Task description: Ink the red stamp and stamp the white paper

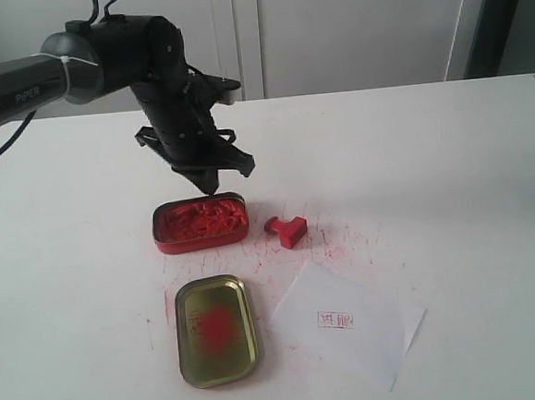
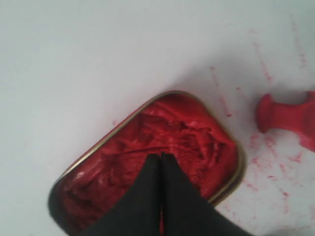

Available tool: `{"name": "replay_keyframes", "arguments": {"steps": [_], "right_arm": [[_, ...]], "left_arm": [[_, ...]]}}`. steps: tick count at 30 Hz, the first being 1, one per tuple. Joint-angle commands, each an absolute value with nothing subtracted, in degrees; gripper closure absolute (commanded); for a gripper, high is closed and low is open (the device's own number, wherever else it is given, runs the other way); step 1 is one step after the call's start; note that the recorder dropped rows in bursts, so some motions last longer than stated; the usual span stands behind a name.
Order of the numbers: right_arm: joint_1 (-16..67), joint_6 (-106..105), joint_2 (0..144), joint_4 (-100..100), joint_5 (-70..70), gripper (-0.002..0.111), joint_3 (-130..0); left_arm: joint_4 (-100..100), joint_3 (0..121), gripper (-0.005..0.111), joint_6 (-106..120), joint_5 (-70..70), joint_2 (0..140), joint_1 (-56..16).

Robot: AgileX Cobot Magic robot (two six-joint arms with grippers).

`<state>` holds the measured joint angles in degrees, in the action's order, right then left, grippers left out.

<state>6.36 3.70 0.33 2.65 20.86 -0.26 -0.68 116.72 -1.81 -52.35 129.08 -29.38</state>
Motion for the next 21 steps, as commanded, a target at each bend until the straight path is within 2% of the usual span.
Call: {"name": "replay_keyframes", "arguments": {"steps": [1, 10, 21], "right_arm": [[6.01, 3.73, 0.00, 2.57, 20.00, 0.108, 0.00], [6.01, 3.73, 0.00, 2.57, 20.00, 0.108, 0.00], [6.01, 3.73, 0.00, 2.57, 20.00, 0.108, 0.00]], "left_arm": [[5.29, 116.82, 0.107, -8.55, -55.33, 128.02, -29.18], [5.27, 116.82, 0.107, -9.21, -56.22, 128.02, -28.51], [5.14, 116.82, 0.107, -10.56, -61.62, 127.94, -22.79]]}}
